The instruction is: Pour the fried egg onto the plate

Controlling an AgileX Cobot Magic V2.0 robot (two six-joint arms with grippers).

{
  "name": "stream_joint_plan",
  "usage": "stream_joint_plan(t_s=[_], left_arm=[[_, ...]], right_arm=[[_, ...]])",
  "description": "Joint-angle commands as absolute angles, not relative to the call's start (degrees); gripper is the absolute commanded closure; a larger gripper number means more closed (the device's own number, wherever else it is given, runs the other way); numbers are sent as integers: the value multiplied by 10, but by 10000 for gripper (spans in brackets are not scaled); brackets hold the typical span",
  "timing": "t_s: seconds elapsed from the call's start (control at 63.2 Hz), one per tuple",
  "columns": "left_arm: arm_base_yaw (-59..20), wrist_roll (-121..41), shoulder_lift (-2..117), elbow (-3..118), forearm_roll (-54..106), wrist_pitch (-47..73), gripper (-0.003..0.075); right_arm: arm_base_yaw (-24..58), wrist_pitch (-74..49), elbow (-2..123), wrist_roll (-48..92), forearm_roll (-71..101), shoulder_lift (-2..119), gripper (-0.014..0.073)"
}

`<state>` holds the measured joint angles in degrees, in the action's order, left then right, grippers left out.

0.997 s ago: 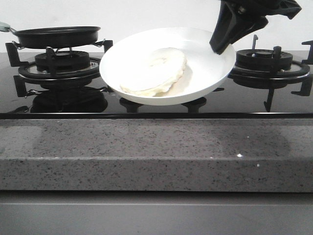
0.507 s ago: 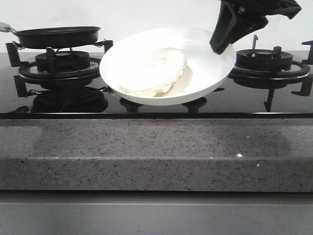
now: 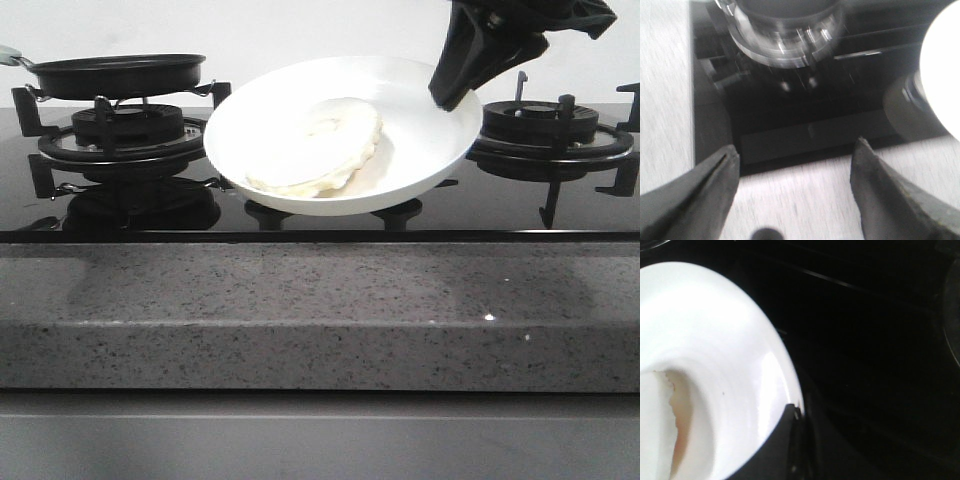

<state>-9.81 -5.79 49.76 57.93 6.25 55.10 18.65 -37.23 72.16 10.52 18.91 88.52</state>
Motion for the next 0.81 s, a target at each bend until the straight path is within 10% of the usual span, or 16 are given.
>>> stream_joint_plan(t_s=[0.0,0.792], left_arm=[[-103,-50,459,567,63,509,261],[-103,-50,411,545,63,499,261]], right_arm=[[187,-339,737,106,204,862,711],[97,-438,946,51,301,950,711]])
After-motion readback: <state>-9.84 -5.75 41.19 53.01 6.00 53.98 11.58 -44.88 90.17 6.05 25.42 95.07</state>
